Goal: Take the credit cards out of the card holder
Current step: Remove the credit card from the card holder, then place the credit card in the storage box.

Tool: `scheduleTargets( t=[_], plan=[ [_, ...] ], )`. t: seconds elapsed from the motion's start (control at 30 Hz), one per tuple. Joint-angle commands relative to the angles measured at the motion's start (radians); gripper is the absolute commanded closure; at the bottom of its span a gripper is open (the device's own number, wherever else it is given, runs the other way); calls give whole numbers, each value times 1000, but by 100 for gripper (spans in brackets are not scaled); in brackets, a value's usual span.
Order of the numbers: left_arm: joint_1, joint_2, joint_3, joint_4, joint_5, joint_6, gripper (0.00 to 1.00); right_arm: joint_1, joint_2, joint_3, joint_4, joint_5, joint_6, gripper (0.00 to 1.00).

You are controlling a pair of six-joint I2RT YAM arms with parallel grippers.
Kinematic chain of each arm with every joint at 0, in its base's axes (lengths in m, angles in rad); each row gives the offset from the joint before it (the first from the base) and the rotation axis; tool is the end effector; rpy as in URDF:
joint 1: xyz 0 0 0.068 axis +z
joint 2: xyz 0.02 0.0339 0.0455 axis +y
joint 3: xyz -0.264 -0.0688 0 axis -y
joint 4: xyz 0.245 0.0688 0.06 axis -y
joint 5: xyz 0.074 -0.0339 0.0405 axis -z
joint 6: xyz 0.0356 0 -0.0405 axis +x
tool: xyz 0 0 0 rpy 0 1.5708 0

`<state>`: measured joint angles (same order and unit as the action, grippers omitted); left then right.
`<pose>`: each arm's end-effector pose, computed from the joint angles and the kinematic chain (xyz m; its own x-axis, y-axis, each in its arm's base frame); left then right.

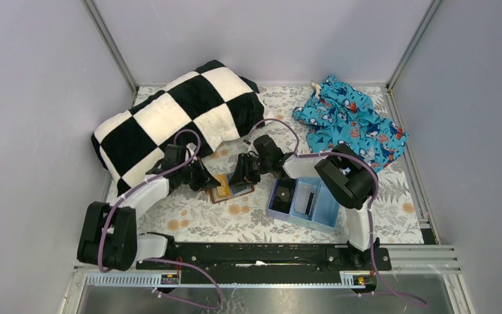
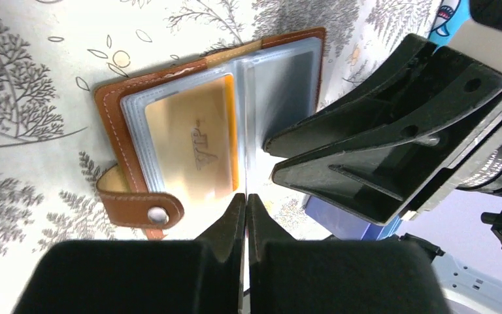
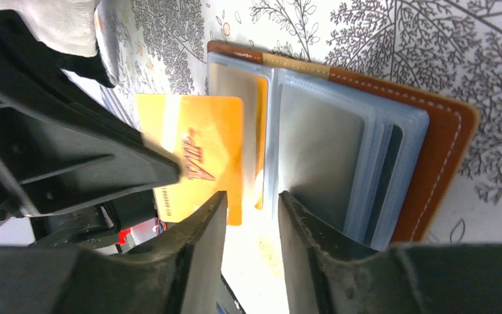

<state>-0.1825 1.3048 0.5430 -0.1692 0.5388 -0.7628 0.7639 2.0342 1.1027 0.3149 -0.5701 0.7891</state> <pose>0.2246 -0.0600 0.1586 -0.8861 -0.4395 -0.1472 -0.2147 0.6706 -0.7101 0.2880 0.3024 0.1287 -0.9332 -0.0665 -0.3532 -0.3379 0.4976 0.7989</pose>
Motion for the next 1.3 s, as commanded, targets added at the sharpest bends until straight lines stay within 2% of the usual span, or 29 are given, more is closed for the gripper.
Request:
scheduleTargets(
  t=[0.0,0.13,0.27,0.37,0.5,0.67,0.8,0.9,1.07,1.27],
  plan=[
    [6,-142,113,-221,-80,101,100,-28,-122,10,-70,-9,-28,53],
    [8,-246,177,-284,-36,138,100,-95,-199,-22,31,-144,8,36],
    [10,-306,213,-266,53,146,100,-151,-244,-43,171,-333,89,28],
    [12,-319,203,-185,134,111,100,-159,-281,-80,343,-413,210,25],
    [12,-346,176,-43,252,44,100,-160,-297,-145,525,-439,351,23],
    [12,-366,151,79,300,-40,100,-155,-299,-205,696,-449,448,23],
    [12,-377,116,163,330,-109,100,-146,-313,-221,727,-452,461,25],
    [12,-380,103,206,343,-135,100,-138,-301,-230,815,-455,523,28],
    [12,-391,89,212,352,-144,100,-110,-242,-212,1003,-474,661,43],
    [12,-403,78,208,346,-134,100,-63,-199,-176,1043,-457,693,59]
  ],
)
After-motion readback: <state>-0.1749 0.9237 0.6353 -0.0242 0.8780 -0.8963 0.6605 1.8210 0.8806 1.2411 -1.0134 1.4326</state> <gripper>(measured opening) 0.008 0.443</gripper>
